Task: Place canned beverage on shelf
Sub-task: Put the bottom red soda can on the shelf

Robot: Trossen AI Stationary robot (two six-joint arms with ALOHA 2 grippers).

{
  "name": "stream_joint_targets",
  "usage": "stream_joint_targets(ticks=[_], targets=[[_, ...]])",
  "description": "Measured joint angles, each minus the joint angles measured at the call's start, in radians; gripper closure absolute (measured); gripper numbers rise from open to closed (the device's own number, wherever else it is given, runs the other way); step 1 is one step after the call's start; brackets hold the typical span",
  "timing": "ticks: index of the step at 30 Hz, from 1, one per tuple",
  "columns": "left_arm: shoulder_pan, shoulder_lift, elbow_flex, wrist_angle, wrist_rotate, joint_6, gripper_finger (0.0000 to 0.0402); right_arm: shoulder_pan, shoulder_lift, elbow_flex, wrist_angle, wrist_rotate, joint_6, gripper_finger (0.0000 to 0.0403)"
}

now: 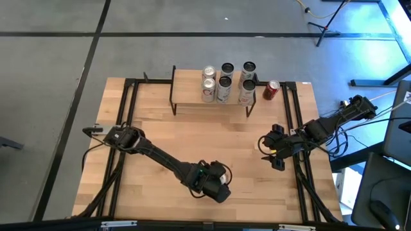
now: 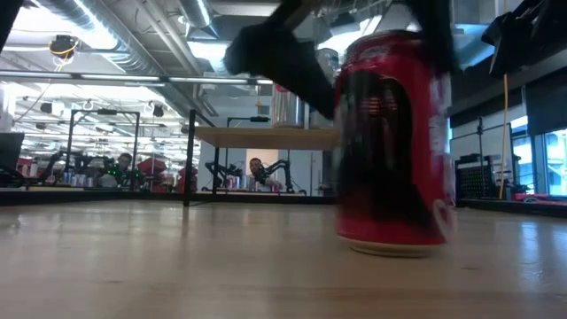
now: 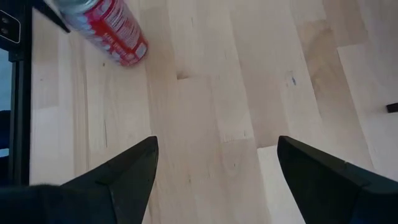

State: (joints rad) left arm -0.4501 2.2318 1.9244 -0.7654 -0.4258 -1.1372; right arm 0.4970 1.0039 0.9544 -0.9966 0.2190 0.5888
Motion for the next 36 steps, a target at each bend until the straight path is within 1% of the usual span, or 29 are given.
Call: stream_joint_targets(ticks=[2, 4, 6, 10, 17, 22, 24, 29, 33, 36], targets=[[0.0, 0.0, -0.011, 0.04, 0.0, 0.014, 0.0058, 0.0, 0.0, 0.0, 0.0, 0.0, 0.0, 0.0088], [0.004, -0.001, -0.024, 0.042, -0.01, 0.014, 0.0072, 0.0, 0.0, 0.0, 0.0, 0.0, 0.0, 0.0088], [0.006, -0.004, -0.035, 0.045, -0.009, 0.026, 0.0094, 0.0, 0.0, 0.0, 0.0, 0.0, -0.003, 0.0088], [0.014, -0.005, -0.036, 0.046, 0.003, 0.1, 0.0139, 0.0, 0.0, 0.0, 0.0, 0.001, -0.019, 0.0088], [0.055, -0.043, 0.028, -0.03, 0.018, 0.257, 0.014, 0.0, 0.0, 0.0, 0.002, -0.001, -0.022, 0.0088], [0.103, -0.159, 0.095, -0.12, 0.046, 0.368, 0.014, -0.002, 0.0, 0.019, 0.0, 0.009, -0.049, 0.0088], [0.129, -0.205, 0.096, -0.141, 0.051, 0.41, 0.014, -0.015, 0.0, 0.043, -0.001, 0.023, -0.073, 0.0088], [0.222, -0.329, 0.094, -0.248, 0.054, 0.545, 0.014, -0.104, 0.0, 0.124, -0.008, 0.026, -0.146, 0.0088], [0.327, -0.423, 0.096, -0.358, 0.05, 0.661, 0.014, -0.2, -0.001, 0.183, -0.033, 0.023, -0.211, 0.0088], [0.415, -0.475, 0.095, -0.4, 0.082, 0.754, 0.014, -0.28, -0.001, 0.212, -0.055, 0.019, -0.26, 0.0088]])
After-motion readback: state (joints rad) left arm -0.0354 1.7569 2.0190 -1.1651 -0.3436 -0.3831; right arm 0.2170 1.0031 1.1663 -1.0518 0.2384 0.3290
